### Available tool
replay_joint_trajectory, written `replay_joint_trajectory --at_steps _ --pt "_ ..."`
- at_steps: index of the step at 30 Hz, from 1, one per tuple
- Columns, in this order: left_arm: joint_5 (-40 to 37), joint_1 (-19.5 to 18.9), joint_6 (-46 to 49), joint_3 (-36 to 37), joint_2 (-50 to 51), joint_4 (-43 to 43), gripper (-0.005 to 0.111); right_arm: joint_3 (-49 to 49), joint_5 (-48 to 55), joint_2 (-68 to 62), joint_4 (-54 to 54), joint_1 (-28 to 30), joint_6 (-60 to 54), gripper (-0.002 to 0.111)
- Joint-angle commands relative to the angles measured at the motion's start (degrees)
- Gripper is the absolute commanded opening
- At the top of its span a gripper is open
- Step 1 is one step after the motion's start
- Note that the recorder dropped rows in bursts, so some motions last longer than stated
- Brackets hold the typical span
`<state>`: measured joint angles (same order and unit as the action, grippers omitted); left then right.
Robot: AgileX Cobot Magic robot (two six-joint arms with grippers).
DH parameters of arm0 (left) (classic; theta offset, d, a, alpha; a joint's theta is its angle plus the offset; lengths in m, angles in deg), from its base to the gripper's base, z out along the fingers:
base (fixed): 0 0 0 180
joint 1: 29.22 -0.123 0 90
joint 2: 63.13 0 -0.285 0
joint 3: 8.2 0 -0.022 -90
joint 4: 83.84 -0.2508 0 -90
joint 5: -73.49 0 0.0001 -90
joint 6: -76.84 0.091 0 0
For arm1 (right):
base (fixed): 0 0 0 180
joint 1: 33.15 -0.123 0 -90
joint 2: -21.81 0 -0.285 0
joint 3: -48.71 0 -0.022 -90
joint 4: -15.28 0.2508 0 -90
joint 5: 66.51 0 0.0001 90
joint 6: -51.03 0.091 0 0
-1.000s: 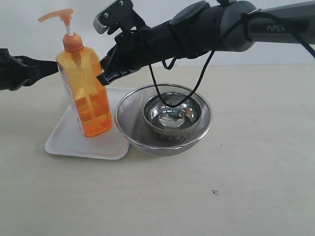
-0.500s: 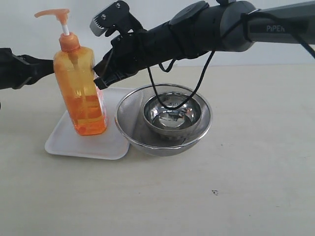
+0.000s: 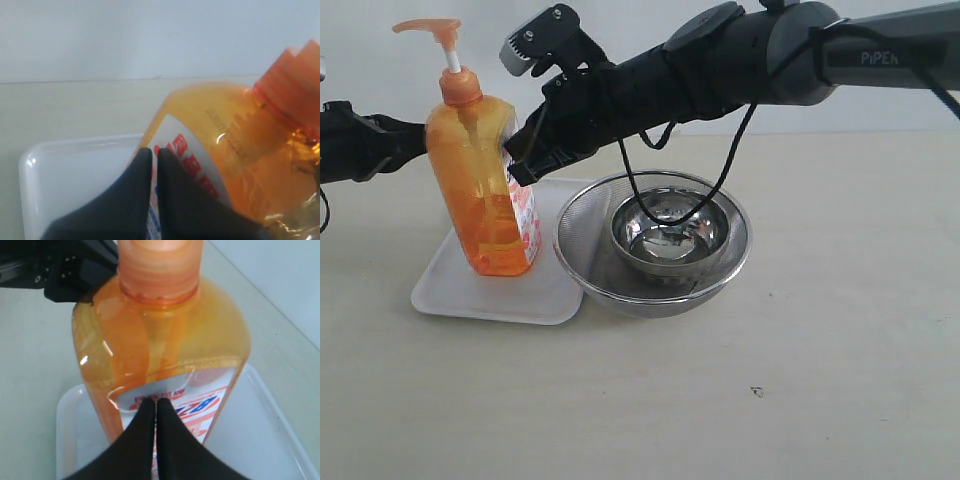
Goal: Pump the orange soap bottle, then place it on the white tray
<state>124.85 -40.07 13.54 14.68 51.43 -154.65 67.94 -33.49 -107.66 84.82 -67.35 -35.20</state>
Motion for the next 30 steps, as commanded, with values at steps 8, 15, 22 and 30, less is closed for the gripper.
replay_joint_trajectory --at_steps 8,15,22,30 --pt "0.52 -0.11 -0.97 -0.69 -0.28 -2.49 0.005 0.16 -0.63 0.49 -1.56 -0.17 0.27 0.000" --pt "-4.60 -0.75 -2.67 -0.32 -3.90 -7.42 0.005 0.16 -3.83 3.64 -7.86 -0.03 2.49 0.000" --pt "-8.42 -0.75 -2.67 2.39 -9.23 -8.32 0.005 0.16 -7.09 5.97 -16.14 0.40 8.17 0.000" --pt "-14.45 -0.75 -2.67 8.88 -15.52 -8.19 0.005 0.16 -4.40 8.60 -22.26 4.82 16.08 0.000"
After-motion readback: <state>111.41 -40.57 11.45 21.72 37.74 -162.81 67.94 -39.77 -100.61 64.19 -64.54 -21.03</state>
